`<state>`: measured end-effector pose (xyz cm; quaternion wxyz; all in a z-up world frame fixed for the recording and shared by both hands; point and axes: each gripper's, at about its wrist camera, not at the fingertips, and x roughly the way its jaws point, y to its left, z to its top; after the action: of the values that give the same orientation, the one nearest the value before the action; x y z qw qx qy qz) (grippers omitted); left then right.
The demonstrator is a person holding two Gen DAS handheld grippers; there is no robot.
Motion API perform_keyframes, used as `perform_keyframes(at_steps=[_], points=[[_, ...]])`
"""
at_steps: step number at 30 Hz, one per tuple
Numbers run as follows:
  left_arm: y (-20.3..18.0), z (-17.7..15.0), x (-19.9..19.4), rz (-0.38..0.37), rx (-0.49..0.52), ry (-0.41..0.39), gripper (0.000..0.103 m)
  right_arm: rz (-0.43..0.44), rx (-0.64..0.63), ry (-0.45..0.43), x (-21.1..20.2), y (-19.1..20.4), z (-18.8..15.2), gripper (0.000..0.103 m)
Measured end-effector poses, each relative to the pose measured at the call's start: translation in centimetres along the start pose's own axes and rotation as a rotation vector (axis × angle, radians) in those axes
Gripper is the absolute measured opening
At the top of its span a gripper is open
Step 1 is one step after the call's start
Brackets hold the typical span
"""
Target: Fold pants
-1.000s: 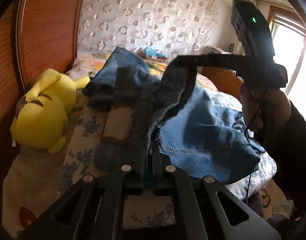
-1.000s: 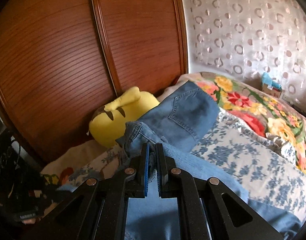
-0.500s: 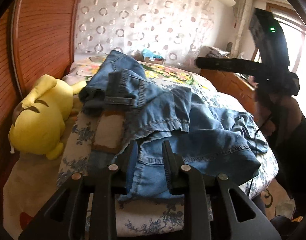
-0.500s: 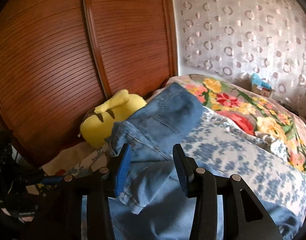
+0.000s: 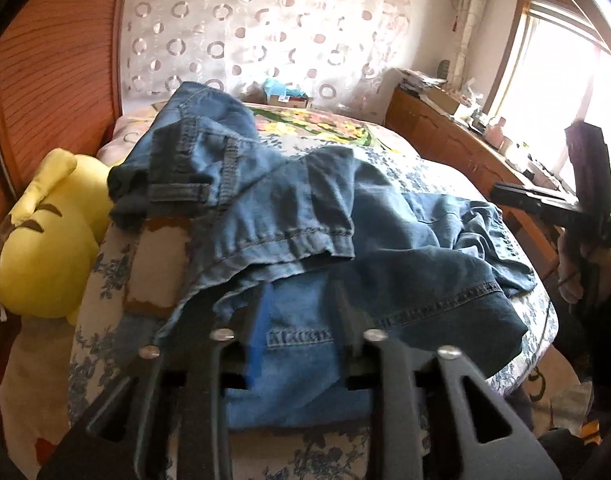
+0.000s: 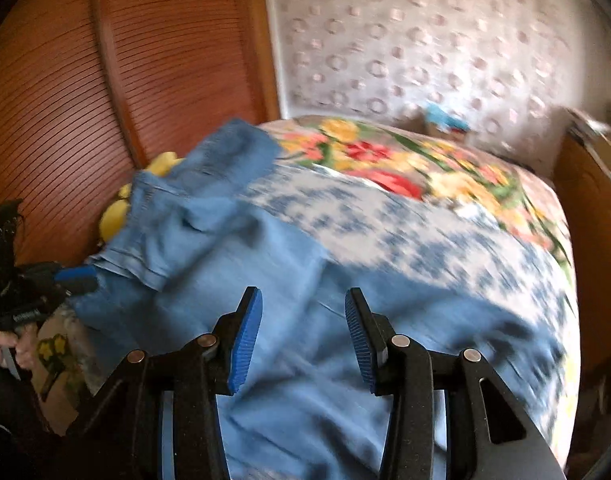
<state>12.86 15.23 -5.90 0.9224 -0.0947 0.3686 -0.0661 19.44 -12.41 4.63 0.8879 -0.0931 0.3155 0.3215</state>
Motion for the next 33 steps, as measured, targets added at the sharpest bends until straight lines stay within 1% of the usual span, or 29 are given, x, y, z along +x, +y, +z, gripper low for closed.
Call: perform_keyframes(at_steps=[1,2,3,4,8,12,15,19,22,25,27,33], points=[[-0.3,0.1,0.0,-0.006,0.005,-0.011,0.055,-0.012,0.020,0.002,-0.3,-0.4,-0.3,0.045],[-0.5,0.2,0.0,-0.007,0.012,-0.020,0.059,-0.026,0.042,0.003,-0.8,-1.1,-0.8,0.045],[-0.8,0.4,0.0,-0.004,0.020,-0.024,0.068,-0.041,0.064,0.004,-1.3,-1.8,-1.3,0.045],[-1.0,0.6,0.1,0.002,0.026,-0.030,0.072,-0.057,0.083,0.005,-1.8,-2.2,-1.8,0.045],[-2.0,1.3,0.6,0.033,0.060,-0.050,0.072,-0.098,0.146,0.002,-4.0,-4.0,-3.9,0.045],[-2.9,2.0,2.3,0.040,0.100,-0.029,0.073,-0.115,0.190,0.000,-5.2,-4.3,-5.4,0.045],[-3.4,2.4,3.8,0.078,0.127,-0.016,0.073,-0.124,0.198,0.006,-5.2,-4.0,-6.2,0.045],[-3.4,2.8,5.2,0.134,0.146,0.005,0.073,-0.128,0.216,0.009,-5.7,-4.6,-6.9,0.045],[-3.0,3.2,5.5,0.157,0.144,0.010,0.073,-0.171,0.220,0.015,-6.0,-6.0,-7.6,0.045],[-2.4,3.6,5.4,0.187,0.132,0.006,0.073,-0.257,0.210,0.033,-5.7,-7.9,-7.8,0.045],[-1.8,4.0,5.4,0.204,0.116,0.001,0.073,-0.272,0.235,0.057,-5.3,-9.5,-8.1,0.045],[0.3,5.2,4.9,0.261,0.087,-0.020,0.073,-0.286,0.264,0.122,-4.0,-12.2,-8.5,0.045]])
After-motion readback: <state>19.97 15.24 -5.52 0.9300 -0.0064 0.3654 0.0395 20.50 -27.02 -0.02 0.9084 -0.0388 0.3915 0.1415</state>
